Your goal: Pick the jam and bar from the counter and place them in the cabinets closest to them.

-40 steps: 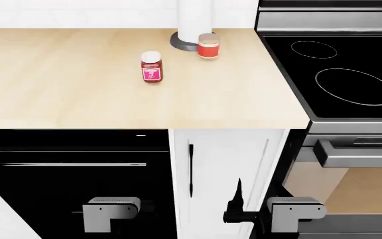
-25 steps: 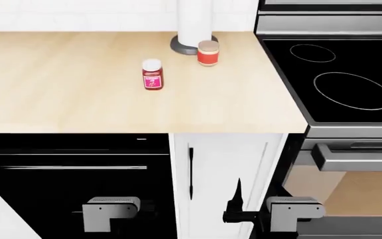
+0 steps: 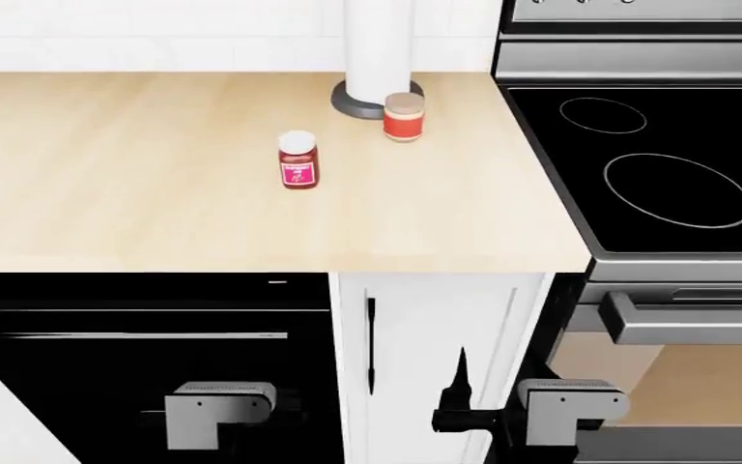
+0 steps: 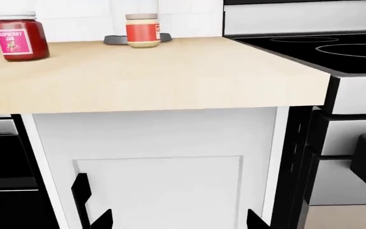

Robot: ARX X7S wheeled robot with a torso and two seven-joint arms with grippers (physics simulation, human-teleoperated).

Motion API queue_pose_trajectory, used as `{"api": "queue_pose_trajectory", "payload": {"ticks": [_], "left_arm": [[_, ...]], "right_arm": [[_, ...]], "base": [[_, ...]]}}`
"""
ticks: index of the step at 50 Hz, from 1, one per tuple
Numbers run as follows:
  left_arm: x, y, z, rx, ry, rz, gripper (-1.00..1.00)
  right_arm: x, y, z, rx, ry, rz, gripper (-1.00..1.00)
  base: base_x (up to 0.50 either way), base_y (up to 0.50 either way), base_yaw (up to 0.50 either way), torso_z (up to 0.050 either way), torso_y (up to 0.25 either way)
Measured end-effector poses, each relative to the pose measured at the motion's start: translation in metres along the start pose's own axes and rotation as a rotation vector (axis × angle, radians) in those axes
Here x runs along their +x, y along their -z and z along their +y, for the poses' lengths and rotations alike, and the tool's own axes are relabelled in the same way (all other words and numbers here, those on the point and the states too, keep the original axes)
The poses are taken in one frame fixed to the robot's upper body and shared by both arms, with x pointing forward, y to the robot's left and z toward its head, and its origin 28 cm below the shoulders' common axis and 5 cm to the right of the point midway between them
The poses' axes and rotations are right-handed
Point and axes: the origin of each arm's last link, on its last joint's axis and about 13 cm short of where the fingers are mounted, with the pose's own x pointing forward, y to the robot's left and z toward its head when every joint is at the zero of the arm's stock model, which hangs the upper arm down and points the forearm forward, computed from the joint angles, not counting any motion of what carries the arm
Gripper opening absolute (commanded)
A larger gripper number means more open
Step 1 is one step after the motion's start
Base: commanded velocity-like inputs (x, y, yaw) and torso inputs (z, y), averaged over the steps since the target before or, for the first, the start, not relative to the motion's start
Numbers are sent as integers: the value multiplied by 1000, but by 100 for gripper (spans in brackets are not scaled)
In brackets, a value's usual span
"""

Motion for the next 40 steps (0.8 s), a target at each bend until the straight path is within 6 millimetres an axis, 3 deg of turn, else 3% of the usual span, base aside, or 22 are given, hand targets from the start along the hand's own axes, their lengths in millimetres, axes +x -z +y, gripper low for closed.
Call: {"api": "queue_pose_trajectory", "payload": {"ticks": [10,17,29,40], "left_arm": [[0,0,0,7,-1,0,100],[1,-9,4,20,-13,4,100],[11,-72,26,66,-67,-10,100],[9,-122,33,102,-62,-18,100]], "right_arm": [[0,0,0,5,-1,4,100],[2,-8,-4,8,10,13,100],[17,-72,-21,19,58,1,100],[23,-126,-26,-17,82,-36,100]], "base": [[0,0,0,50,0],[0,0,0,0,0],[0,0,0,0,0],[0,0,0,0,0]]}}
